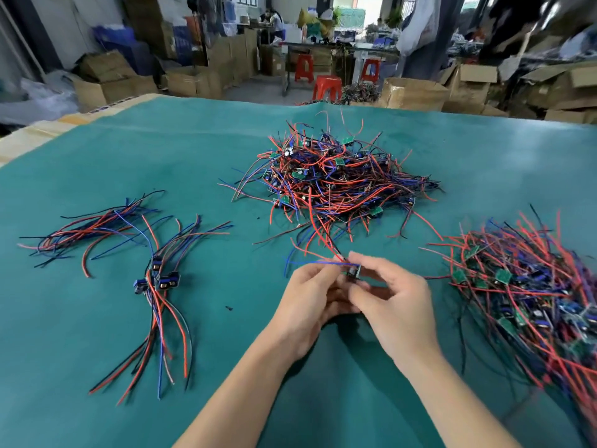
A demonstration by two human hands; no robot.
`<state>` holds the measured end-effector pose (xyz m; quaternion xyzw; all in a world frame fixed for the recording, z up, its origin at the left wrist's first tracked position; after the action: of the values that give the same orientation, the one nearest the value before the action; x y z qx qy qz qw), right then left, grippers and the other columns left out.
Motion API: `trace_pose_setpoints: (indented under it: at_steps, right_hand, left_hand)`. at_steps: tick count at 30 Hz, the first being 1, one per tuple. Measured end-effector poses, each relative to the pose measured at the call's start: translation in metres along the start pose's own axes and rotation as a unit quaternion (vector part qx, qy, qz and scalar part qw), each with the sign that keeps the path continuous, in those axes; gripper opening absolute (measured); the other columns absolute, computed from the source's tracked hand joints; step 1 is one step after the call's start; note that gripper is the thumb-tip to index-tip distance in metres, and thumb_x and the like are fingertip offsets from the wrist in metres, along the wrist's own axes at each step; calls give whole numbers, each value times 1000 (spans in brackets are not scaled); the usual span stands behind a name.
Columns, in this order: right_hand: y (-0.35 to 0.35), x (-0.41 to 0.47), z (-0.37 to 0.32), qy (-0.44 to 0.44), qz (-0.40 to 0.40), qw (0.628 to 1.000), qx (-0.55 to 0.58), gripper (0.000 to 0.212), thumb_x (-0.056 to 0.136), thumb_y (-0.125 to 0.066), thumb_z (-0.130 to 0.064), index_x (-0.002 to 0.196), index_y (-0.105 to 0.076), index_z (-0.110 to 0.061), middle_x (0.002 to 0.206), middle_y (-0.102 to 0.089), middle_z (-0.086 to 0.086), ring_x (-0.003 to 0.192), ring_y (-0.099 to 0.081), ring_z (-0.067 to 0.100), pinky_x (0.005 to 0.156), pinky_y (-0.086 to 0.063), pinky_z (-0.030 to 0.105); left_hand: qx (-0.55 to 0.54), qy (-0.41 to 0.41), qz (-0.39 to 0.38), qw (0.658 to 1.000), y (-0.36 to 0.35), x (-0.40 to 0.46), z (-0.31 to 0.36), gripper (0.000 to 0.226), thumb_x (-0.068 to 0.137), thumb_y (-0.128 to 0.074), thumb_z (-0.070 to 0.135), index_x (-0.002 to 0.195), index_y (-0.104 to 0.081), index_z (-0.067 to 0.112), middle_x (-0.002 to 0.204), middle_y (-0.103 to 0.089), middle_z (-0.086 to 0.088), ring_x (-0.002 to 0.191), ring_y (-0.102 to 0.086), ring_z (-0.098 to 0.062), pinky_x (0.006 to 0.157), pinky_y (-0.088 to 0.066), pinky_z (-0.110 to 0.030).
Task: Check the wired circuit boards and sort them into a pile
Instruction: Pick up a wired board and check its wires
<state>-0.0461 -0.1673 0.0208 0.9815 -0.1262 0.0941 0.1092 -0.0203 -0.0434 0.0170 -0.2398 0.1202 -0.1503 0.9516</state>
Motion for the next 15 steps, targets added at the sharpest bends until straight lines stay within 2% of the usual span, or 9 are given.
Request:
trace_pose_setpoints:
  at_steps: [2, 3, 5, 7, 8, 11, 13, 15]
  right_hand:
    - [4, 1, -1, -7, -11, 1000, 23, 32, 68, -76, -36, 99, -81, -39, 108, -77, -18, 93, -74, 4, 82, -58, 26]
    - [6, 2, -2, -6, -15, 999, 45, 28, 68, -74, -37, 95, -82, -40, 109, -77, -16, 99, -73, 4, 84, -57, 25]
    - [8, 4, -4, -7, -15, 997, 80, 16, 78, -77, -24, 90, -84, -32, 105, -79, -9, 103, -73, 8, 90, -57, 29]
    - [9, 4, -5, -8, -16, 996, 82, 17, 84, -78, -9, 90, -83, -24, 96, -80, -3, 94, -75, 14, 88, -59, 37]
    - [10, 4, -5, -5, -17, 997, 76, 18, 82, -79, -7, 90, -82, -23, 93, -80, -2, 89, -76, 16, 84, -60, 35]
    - [13, 5, -10, -2, -28, 996, 87, 24, 71, -80, -12, 92, -78, -23, 90, -79, 1, 83, -75, 17, 75, -58, 24]
    - [16, 7, -11, -6, -44, 994, 99, 31, 68, -80, -12, 95, -79, -25, 90, -79, 4, 81, -74, 16, 75, -58, 23]
    - [19, 8, -11, -14, -62, 992, 111, 28, 67, -81, -10, 92, -81, -23, 88, -79, 6, 79, -74, 16, 75, -57, 24]
  left_hand:
    - [0, -13, 1, 1000, 1, 0, 0, 23, 99, -46, 2, 88, -64, 10, 80, -66, -14, 74, -66, -22, 71, -57, -30]
    - [5, -22, 2, 1000, 2, 0, 0, 22, 99, -48, 1, 88, -64, 11, 75, -64, -10, 69, -65, -18, 68, -55, -27]
    - [25, -36, -3, 999, 3, 0, 1, 15, 98, -53, 5, 89, -64, 10, 73, -57, -7, 63, -62, -12, 65, -52, -22]
    - [37, -41, -7, 998, 4, 0, 1, 9, 97, -54, 4, 94, -63, 7, 73, -55, -5, 62, -58, -10, 62, -50, -20]
    - [36, -41, -2, 999, 4, 0, 1, 9, 97, -54, 1, 97, -62, 4, 73, -57, -6, 62, -58, -10, 60, -50, -19]
    - [32, -30, 8, 999, 5, -1, 1, 7, 95, -58, 0, 97, -65, 1, 74, -60, -10, 62, -59, -13, 58, -50, -19]
    - [30, -19, 1, 999, 5, -1, 1, 6, 94, -60, 5, 95, -66, 2, 73, -62, -9, 62, -59, -13, 59, -50, -19]
    - [32, -13, -9, 999, 5, -2, 1, 13, 91, -65, 12, 97, -65, 1, 72, -62, -8, 62, -58, -12, 59, -50, -19]
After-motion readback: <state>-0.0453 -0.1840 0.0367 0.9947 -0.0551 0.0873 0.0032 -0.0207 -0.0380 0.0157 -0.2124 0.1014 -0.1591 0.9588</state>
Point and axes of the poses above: each hand's wrist, its own x-axis towards the middle knuckle, its own y-axis out of the back of the hand, z = x × y, the point moved 2 cm from there along x, towards the middle knuckle
